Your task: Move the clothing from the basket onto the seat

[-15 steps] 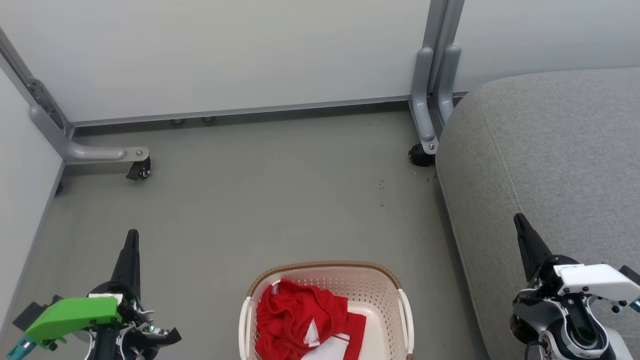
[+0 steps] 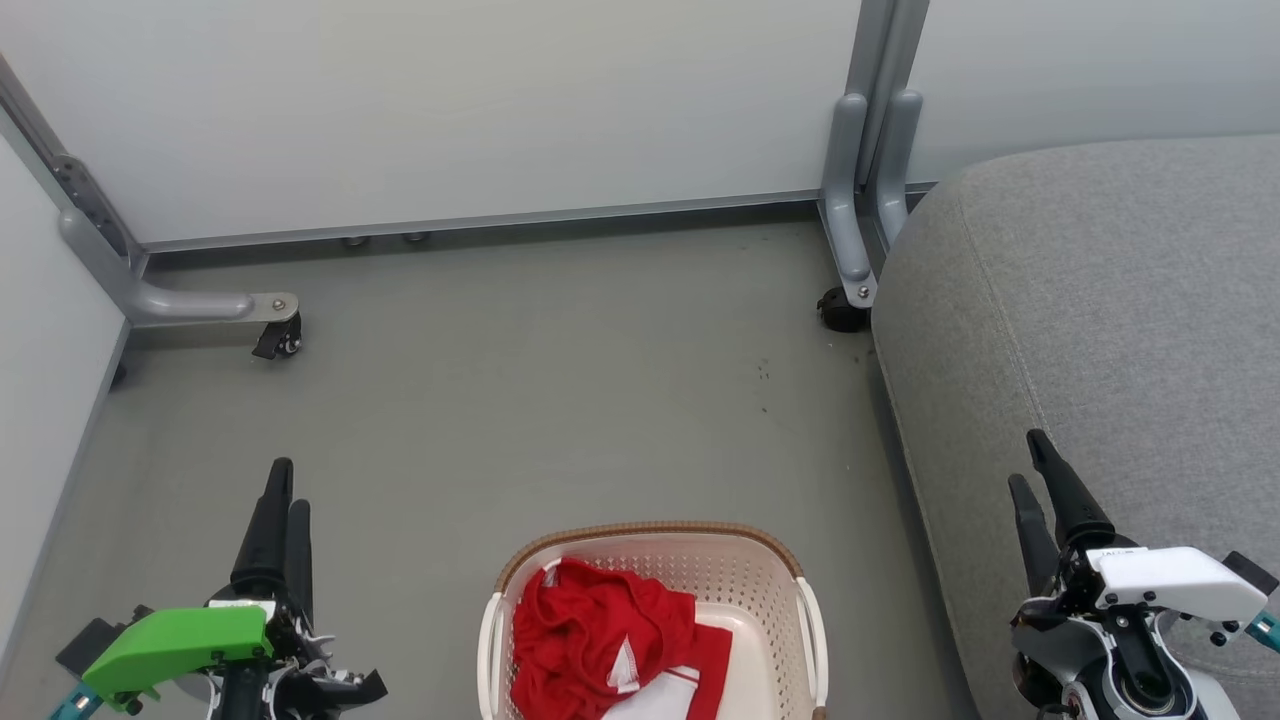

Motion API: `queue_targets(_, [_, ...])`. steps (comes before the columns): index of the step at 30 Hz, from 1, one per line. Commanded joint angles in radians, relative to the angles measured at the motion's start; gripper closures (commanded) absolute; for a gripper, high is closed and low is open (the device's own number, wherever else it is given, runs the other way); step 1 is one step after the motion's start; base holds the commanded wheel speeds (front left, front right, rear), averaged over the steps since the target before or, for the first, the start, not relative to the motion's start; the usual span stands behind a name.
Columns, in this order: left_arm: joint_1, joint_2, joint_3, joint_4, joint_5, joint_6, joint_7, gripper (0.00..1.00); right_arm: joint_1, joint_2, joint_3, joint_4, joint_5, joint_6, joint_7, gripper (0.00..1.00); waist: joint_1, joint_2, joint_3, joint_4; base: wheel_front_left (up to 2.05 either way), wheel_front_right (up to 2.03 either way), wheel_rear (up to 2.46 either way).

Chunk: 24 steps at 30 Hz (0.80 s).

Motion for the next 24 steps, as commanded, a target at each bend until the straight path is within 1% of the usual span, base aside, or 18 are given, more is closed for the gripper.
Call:
queue_targets(1, [-0.036,0.007,-0.012,-0.023,0.018,-0.002,-0.014,0.0,-0.025,-0.007,0.005,-0.022,-0.025,0.0,-0.015,0.0,0.0,0.0,0.0,0.0,0.0,0.0,0.0])
queue_targets(3, [-0.038,0.008,-0.015,-0.026,0.023,-0.002,-0.018,0.0,-0.026,-0.007,0.006,-0.023,-0.032,0.0,-0.018,0.0,0.0,0.0,0.0,0.0,0.0,0.0,0.0])
queue_targets(4, [-0.041,0.012,-0.022,-0.038,0.058,-0.002,-0.032,0.0,-0.028,-0.008,0.009,-0.03,-0.078,0.001,-0.031,0.0,0.0,0.0,0.0,0.001,0.0,0.0,0.0])
queue_targets(6, [-0.042,0.011,-0.021,-0.046,0.082,-0.002,-0.038,0.0,-0.029,-0.009,0.01,-0.036,-0.106,0.001,-0.037,0.0,0.0,0.0,0.0,0.001,0.0,0.0,0.0])
queue_targets(15, [-0.035,0.009,-0.039,-0.099,0.294,-0.003,-0.077,0.0,-0.03,-0.014,0.035,-0.081,-0.322,0.001,-0.076,0.0,0.0,0.0,-0.001,0.005,0.0,0.0,0.0])
queue_targets(24, [-0.025,0.017,-0.081,-0.11,0.471,-0.003,-0.112,0.0,-0.023,-0.016,0.06,-0.102,-0.525,0.001,-0.111,0.0,0.0,0.0,-0.005,0.007,0.0,0.0,0.0])
